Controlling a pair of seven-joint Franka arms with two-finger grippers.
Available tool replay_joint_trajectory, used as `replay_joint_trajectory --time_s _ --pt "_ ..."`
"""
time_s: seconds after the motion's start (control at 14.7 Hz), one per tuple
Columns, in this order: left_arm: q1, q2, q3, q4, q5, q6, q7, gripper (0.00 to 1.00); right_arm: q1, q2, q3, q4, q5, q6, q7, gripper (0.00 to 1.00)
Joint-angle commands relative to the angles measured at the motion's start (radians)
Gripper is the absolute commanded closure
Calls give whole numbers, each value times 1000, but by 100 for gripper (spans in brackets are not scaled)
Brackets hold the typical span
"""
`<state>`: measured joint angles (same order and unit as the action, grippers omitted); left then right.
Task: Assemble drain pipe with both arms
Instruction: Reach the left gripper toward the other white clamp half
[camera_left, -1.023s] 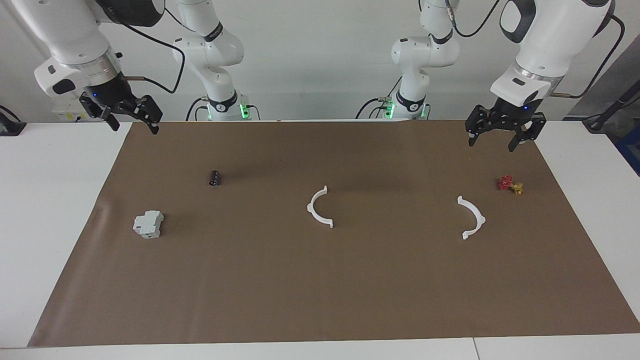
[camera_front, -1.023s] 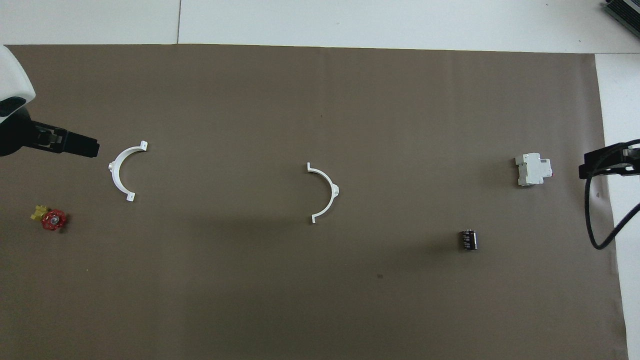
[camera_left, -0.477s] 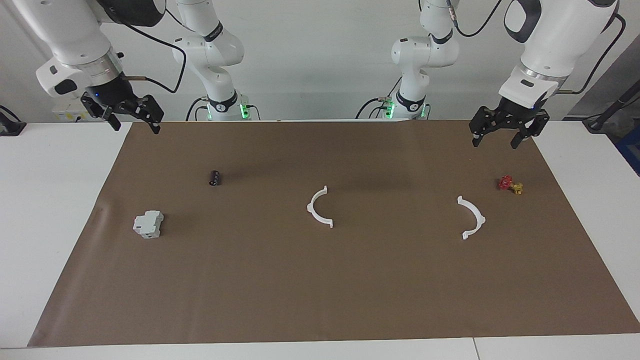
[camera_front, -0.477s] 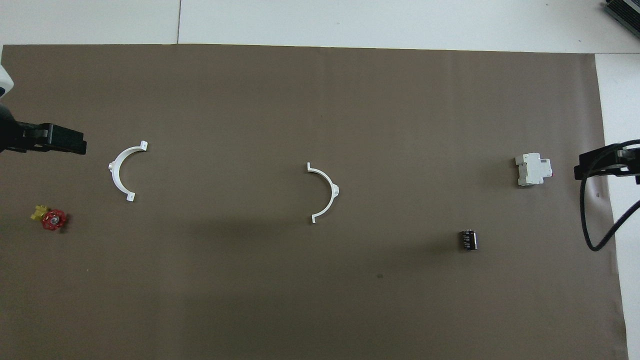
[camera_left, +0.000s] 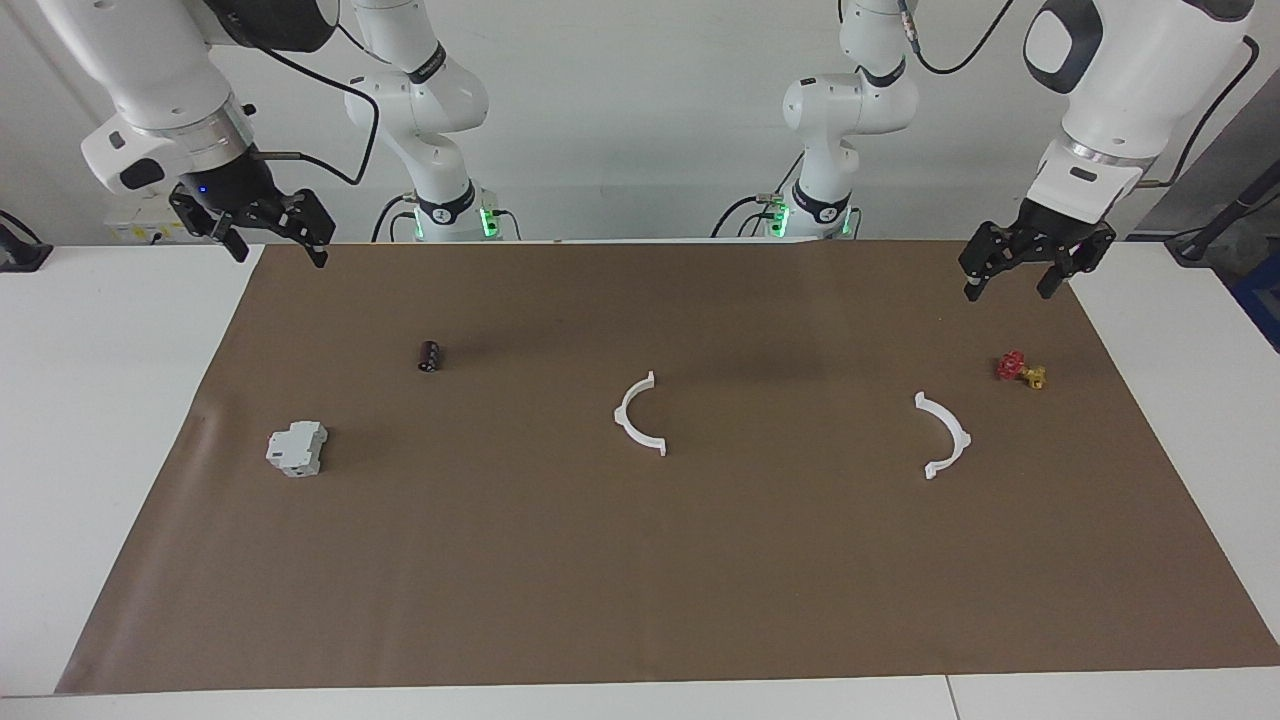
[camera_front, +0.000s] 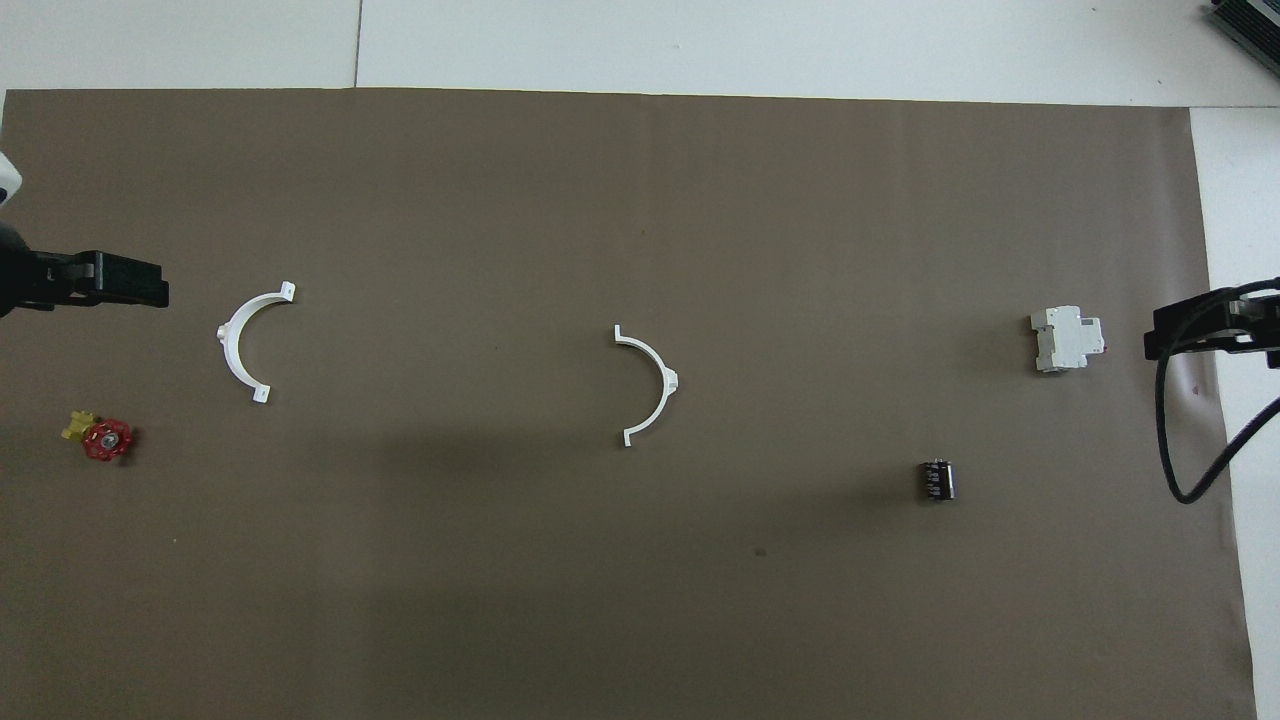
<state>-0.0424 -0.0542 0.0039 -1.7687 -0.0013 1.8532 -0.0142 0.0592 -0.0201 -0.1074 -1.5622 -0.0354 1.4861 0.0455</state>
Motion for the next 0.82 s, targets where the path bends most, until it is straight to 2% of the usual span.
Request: replay_joint_trajectory --time_s 0.0,0.2,0.41,0.61,0.75 --pt "3 -78 -5 -198 -11 159 -103 0 -7 -8 2 4 15 -15 -24 0" --pt "-16 -14 -7 -166 -11 175 -135 0 -7 -8 2 4 15 -15 -24 0" --pt "-16 111 -5 -55 -12 150 -133 0 -7 -8 2 4 15 -17 -24 0" --pt "-11 212 4 9 -8 170 -127 0 -7 -8 2 4 15 -17 -24 0" --pt "-22 228 100 -12 -11 220 -124 0 -6 -8 2 4 15 -15 -24 0"
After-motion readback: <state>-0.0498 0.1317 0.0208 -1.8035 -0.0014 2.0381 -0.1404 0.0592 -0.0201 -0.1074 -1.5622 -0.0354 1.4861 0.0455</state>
